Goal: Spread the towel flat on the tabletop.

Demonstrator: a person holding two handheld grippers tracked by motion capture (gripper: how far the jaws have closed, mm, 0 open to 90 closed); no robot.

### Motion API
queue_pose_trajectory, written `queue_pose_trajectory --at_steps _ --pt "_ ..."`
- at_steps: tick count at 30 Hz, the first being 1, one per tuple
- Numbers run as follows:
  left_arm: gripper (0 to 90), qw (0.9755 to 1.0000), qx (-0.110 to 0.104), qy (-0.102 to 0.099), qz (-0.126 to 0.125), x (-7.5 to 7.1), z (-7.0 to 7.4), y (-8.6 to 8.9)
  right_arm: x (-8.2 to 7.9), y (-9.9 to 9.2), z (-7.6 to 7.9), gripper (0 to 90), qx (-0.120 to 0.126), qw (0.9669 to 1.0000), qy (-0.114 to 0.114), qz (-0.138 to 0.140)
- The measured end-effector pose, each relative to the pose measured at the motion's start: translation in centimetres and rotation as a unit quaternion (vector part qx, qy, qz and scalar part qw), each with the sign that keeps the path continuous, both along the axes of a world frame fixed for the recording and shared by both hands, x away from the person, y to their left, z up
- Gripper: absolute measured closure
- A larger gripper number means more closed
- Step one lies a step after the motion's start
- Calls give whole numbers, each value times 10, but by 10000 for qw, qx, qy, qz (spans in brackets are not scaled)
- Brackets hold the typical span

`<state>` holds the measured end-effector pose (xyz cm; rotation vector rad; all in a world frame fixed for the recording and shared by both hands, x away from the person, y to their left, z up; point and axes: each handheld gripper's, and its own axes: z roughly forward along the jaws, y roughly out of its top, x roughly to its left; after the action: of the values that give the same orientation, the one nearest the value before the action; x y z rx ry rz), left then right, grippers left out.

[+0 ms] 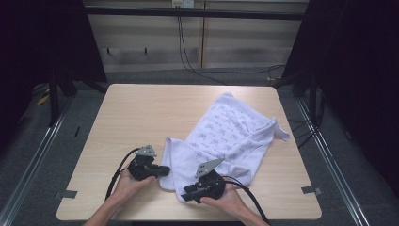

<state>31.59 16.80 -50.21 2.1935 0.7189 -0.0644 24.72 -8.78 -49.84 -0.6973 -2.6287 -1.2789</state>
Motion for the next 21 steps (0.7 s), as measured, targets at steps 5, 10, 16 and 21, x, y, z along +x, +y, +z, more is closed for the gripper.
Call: queue_pose_trajectory --at_steps 5,10,16,21 --pt "837 10000 -24 2 -42 0 0 0 -5 9 -8 627 29 9997 -258 27" --pt "831 10000 -23 3 -32 0 0 0 -19 10 -9 650 -107 9968 -774 178" --pt "829 10000 -14 16 -22 0 0 1 -26 4 -7 862 -294 9945 -977 244" --pt "821 9999 45 -114 -74 -3 1 0 -16 -3 -1 880 -248 9969 -739 -53"
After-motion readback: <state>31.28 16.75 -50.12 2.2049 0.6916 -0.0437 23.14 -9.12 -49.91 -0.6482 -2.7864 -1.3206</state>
